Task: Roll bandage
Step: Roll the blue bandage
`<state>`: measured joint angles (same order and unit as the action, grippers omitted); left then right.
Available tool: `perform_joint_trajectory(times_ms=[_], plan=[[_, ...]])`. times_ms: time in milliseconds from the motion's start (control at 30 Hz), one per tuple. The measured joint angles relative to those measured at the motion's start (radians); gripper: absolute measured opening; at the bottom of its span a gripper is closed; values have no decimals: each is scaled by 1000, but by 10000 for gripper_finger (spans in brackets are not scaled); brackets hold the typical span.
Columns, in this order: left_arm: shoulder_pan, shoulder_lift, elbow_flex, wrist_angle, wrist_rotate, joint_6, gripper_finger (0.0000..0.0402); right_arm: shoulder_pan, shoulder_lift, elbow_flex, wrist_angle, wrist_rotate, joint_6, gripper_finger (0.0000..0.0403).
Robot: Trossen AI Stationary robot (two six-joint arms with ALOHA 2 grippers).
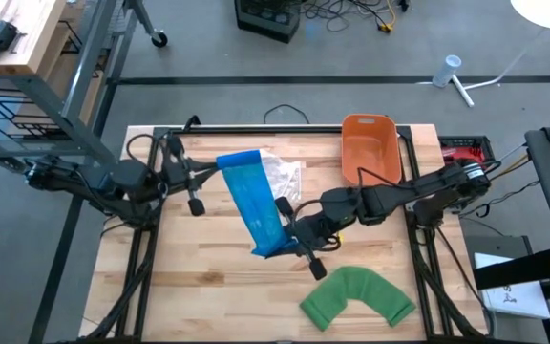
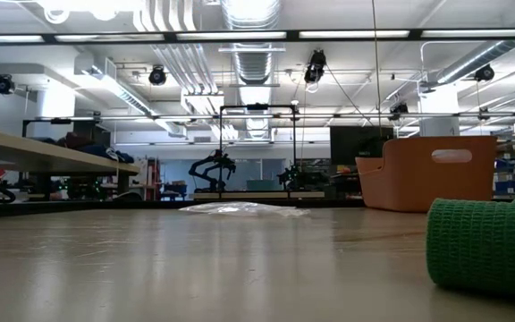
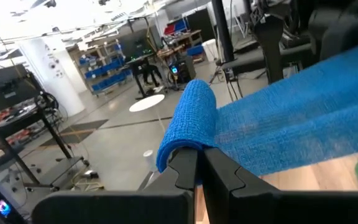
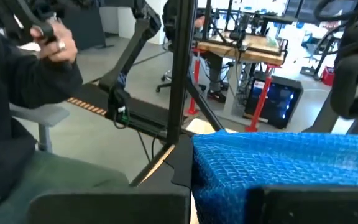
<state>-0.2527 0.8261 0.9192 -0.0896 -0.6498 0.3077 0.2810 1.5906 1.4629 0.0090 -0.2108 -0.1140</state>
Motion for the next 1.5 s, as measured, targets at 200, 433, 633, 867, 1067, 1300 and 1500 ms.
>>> perform_joint_trajectory(times_ms=[200, 433, 633, 867, 1067, 1300, 1500], plan=[[0, 22, 0, -9, -15, -1, 0, -2, 0, 51, -5, 0, 18, 0], [0, 81, -1, -9, -22, -15, 0, -24, 0, 91, -2, 1, 42, 0], [0, 124, -2, -34, -23, -10, 0, -55, 0, 123, 3, 1, 105, 0], [0, 172, -2, -71, -23, -13, 0, -108, 0, 162, 2, 1, 182, 0], [-2, 228, -2, -82, -15, -18, 0, -164, 0, 186, 1, 1, 231, 0], [-42, 247, -2, -98, 60, -43, 0, -229, 1, 207, -19, 0, 246, 0], [-103, 243, -2, -99, 95, -59, 0, -276, 0, 212, -41, 0, 288, 0]])
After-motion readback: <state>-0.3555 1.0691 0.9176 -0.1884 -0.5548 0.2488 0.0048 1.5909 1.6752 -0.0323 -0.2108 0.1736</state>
